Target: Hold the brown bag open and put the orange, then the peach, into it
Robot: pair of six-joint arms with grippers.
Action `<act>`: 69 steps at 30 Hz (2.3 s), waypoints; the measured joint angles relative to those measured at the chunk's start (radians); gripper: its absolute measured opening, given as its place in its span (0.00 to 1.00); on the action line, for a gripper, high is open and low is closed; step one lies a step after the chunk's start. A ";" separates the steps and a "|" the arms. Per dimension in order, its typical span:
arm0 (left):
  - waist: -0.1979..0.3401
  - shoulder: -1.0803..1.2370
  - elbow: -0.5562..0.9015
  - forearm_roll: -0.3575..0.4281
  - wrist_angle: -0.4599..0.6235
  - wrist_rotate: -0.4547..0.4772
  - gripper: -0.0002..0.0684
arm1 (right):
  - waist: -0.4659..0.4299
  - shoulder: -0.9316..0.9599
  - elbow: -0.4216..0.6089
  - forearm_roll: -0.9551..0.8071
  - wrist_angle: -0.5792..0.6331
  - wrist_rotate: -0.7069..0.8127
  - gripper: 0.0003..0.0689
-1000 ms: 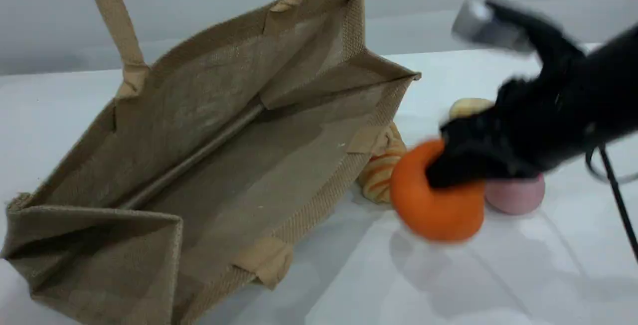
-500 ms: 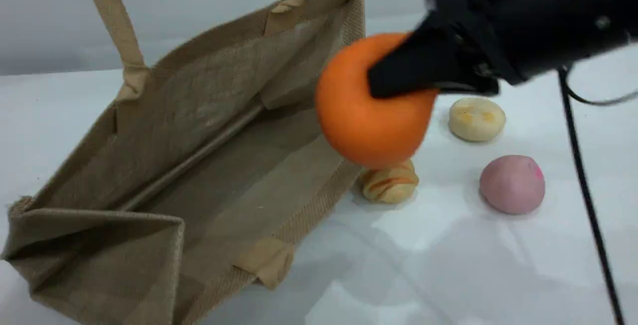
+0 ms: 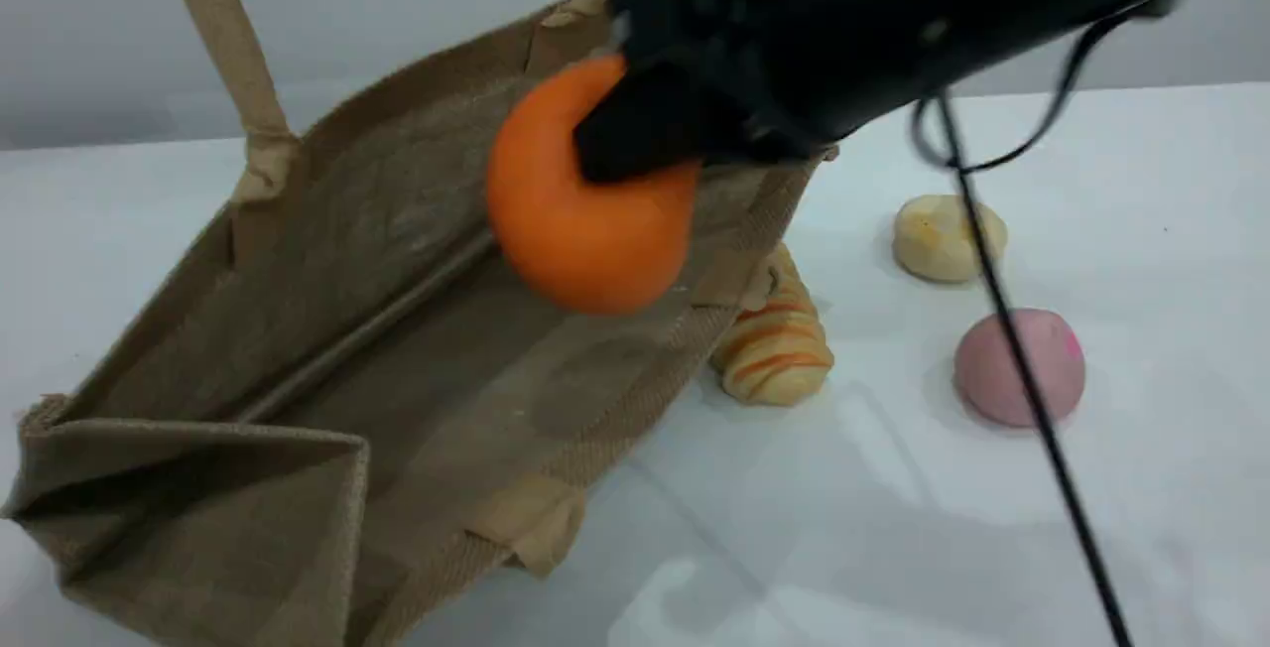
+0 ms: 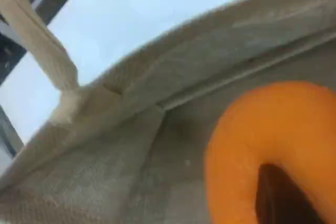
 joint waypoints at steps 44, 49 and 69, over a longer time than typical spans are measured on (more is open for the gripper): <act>0.000 0.000 0.000 -0.011 -0.007 -0.008 0.12 | 0.102 0.318 -0.283 -0.001 0.002 -0.001 0.06; 0.000 0.000 0.000 -0.011 -0.008 -0.008 0.12 | 0.107 0.363 -0.333 0.001 0.005 0.000 0.06; 0.000 0.000 0.000 -0.011 -0.009 -0.012 0.12 | 0.108 0.339 -0.378 -0.109 0.044 0.113 0.74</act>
